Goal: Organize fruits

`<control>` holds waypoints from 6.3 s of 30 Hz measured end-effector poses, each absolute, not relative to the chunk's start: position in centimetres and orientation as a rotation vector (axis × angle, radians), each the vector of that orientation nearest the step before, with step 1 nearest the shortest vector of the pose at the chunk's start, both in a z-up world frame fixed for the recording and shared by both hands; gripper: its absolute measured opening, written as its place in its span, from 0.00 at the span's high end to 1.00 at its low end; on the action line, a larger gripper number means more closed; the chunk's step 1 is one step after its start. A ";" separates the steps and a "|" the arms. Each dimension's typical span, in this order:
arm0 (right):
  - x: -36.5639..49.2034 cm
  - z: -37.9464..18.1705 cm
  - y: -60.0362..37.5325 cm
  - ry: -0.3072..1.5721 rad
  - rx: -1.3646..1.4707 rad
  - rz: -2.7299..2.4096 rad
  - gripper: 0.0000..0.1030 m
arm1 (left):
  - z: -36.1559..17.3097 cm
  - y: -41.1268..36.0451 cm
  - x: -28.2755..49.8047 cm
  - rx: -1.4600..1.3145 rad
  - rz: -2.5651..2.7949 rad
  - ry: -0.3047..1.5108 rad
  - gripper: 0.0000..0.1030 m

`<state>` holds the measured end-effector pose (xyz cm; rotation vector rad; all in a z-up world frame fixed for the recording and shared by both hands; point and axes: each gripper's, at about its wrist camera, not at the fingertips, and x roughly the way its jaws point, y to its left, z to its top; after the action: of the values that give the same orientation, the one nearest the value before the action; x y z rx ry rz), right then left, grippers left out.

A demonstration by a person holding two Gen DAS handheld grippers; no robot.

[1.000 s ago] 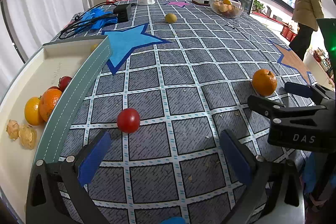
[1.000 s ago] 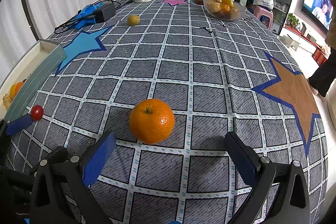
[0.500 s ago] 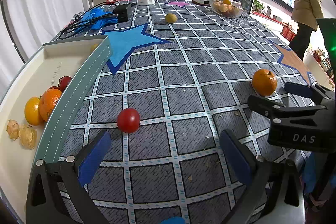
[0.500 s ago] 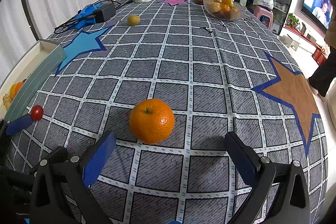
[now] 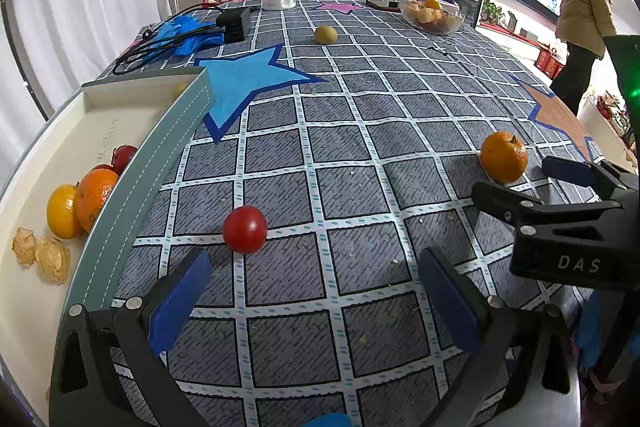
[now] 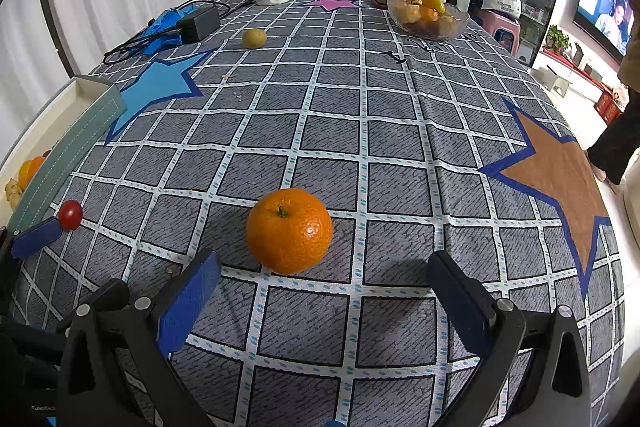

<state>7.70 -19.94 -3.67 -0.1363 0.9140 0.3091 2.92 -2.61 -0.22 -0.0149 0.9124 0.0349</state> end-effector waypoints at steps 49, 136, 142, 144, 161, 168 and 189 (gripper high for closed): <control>7.7 -3.7 -20.0 0.914 -0.136 0.310 0.00 | -0.2 -2.6 2.9 -0.015 0.036 0.912 0.00; 4.0 3.5 -7.7 0.841 -0.139 0.630 0.62 | 7.4 7.4 -2.6 -0.042 0.161 0.735 0.79; 3.9 3.7 -2.3 0.859 -0.175 0.713 0.62 | 6.4 12.3 -3.0 -0.090 0.265 0.760 0.79; 4.0 3.7 -0.9 0.869 -0.182 0.734 0.62 | 5.8 13.5 -3.0 -0.103 0.288 0.770 0.79; 5.3 2.4 2.3 0.903 -0.200 0.745 0.62 | 3.7 16.0 -2.4 -0.135 0.301 0.795 0.79; 5.3 2.2 2.4 0.904 -0.202 0.748 0.62 | 3.1 15.9 -2.0 -0.138 0.295 0.809 0.79; 5.3 2.3 1.3 0.900 -0.181 0.744 0.62 | 3.1 15.2 -2.1 -0.127 0.292 0.814 0.79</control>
<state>5.26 1.34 2.34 -0.1807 0.9003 0.7442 -2.12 15.24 3.10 -0.1267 0.8141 0.2921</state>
